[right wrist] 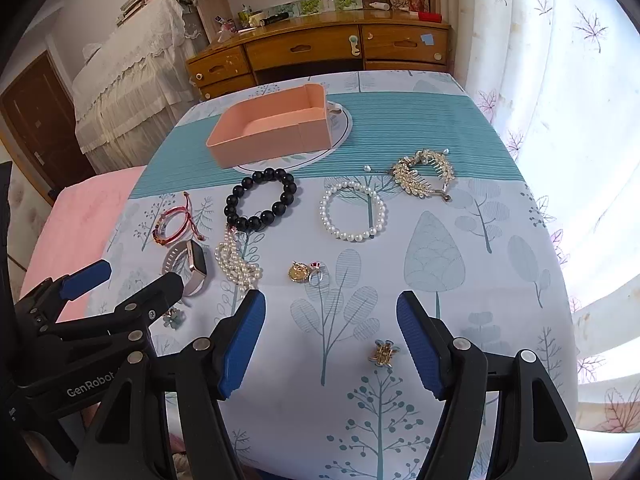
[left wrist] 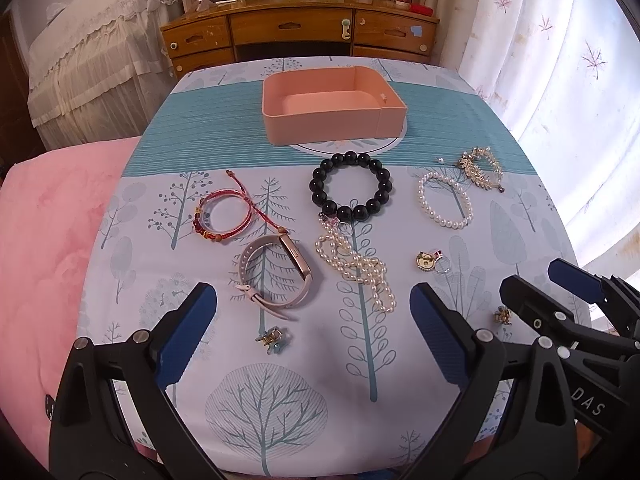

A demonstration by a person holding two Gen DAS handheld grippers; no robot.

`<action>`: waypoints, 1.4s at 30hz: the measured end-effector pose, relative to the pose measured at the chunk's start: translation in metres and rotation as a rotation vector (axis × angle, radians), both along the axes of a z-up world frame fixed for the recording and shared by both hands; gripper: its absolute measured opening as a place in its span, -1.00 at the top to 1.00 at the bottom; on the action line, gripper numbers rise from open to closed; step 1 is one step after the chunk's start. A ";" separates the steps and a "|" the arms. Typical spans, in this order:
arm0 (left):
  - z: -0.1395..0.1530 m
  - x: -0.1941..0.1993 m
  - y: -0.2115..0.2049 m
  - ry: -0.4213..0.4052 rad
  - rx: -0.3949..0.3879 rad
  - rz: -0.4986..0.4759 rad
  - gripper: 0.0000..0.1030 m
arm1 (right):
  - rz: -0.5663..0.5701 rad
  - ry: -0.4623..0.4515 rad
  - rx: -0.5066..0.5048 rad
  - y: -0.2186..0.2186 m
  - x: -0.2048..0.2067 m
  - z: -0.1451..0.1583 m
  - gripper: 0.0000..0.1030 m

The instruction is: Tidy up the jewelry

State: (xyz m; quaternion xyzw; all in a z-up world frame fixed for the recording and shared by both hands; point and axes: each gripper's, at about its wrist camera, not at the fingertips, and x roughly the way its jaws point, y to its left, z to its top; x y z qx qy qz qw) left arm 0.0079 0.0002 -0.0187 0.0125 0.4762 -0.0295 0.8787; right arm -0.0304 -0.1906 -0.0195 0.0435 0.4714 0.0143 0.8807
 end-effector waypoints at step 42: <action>-0.010 0.006 -0.002 0.036 0.011 0.004 -0.88 | -0.005 0.005 -0.009 0.001 0.003 -0.001 -0.35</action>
